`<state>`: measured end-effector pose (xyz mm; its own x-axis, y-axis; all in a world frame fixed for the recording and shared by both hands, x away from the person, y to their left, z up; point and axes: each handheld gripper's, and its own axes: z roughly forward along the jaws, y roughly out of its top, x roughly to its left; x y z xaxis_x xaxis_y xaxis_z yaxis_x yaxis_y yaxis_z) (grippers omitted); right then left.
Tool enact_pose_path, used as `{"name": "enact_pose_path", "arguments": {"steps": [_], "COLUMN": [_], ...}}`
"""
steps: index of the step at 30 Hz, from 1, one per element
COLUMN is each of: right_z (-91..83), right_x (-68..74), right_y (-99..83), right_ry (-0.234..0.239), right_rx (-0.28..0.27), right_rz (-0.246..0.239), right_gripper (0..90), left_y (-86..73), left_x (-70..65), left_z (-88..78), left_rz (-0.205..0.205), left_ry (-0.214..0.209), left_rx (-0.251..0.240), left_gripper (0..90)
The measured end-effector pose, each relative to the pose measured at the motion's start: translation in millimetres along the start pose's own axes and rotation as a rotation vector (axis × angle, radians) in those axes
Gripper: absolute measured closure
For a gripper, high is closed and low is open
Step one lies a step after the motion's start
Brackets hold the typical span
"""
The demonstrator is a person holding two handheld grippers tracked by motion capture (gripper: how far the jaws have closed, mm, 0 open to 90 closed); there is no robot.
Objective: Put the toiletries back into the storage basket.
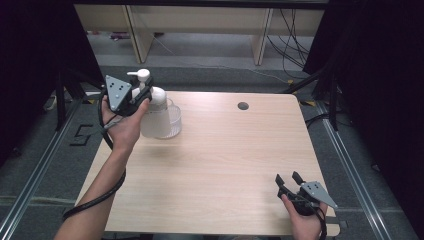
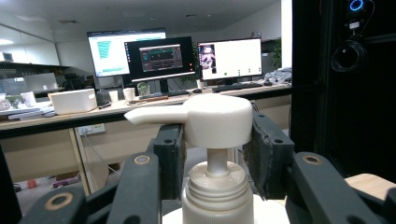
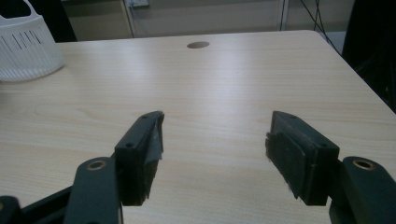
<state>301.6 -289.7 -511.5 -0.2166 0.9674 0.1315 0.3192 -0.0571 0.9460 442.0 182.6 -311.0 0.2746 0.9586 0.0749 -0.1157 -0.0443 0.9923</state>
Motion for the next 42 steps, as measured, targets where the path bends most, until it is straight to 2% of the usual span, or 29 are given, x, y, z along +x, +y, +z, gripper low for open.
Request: {"name": "enact_pose_path", "arguments": {"steps": [5, 8, 14, 15, 18, 21, 27, 30, 31, 35, 37, 42], "right_z": [0.2, 0.4, 0.5, 1.5, 0.7, 1.6, -0.6, -0.3, -0.3, -0.2, 1.2, -0.2], "right_x": [-0.2, -1.7, -1.5, -0.3, -0.3, -1.4, -0.1, -1.2, -0.5, -0.6, -1.5, -0.5], "right_y": [-0.1, -0.2, -0.3, -0.9, -0.6, -0.9, 0.0, 0.0, -0.3, -0.2, -0.4, -0.1], "right_ry": [-0.001, -0.02, -0.014, -0.004, -0.017, 0.003, -0.019, -0.019, -0.016, -0.018, 0.0, -0.019], "right_rx": [0.001, -0.001, 0.01, 0.002, 0.014, 0.013, 0.034, 0.031, 0.031, 0.032, 0.022, 0.032], "right_rz": [-0.002, -0.025, -0.025, -0.006, -0.008, -0.009, -0.004, -0.017, -0.003, -0.004, -0.015, -0.003], "right_gripper": [36.1, 35.9, 35.8, 35.7, 35.7, 35.6, 35.6, 35.6, 35.6, 35.6, 35.6, 35.6], "left_y": [1.6, 2.7, 4.0, 4.2, 5.1, 5.6, 5.4, 5.5, 5.6, 7.1, 8.0, 8.0], "left_x": [0.0, 0.4, 1.4, 1.5, 1.9, 2.1, 2.9, 3.6, 3.8, 3.8, 3.5, 3.6], "left_z": [2.7, 4.0, 6.7, 7.2, 8.5, 10.2, 13.6, 15.0, 15.7, 18.5, 19.9, 23.6], "left_rz": [0.002, 0.004, 0.001, -0.001, 0.002, 0.003, 0.002, 0.002, 0.001, 0.002, 0.003, 0.002], "left_ry": [0.0, 0.001, 0.006, 0.007, 0.009, 0.01, 0.013, 0.014, 0.013, 0.012, 0.009, 0.01], "left_rx": [-0.002, -0.002, -0.015, -0.018, -0.027, -0.03, -0.032, -0.03, -0.031, -0.036, -0.038, -0.039], "left_gripper": [59.2, 59.2, 59.2, 59.2, 59.2, 59.2, 59.2, 59.2, 59.2, 59.2, 59.2, 59.2]}}
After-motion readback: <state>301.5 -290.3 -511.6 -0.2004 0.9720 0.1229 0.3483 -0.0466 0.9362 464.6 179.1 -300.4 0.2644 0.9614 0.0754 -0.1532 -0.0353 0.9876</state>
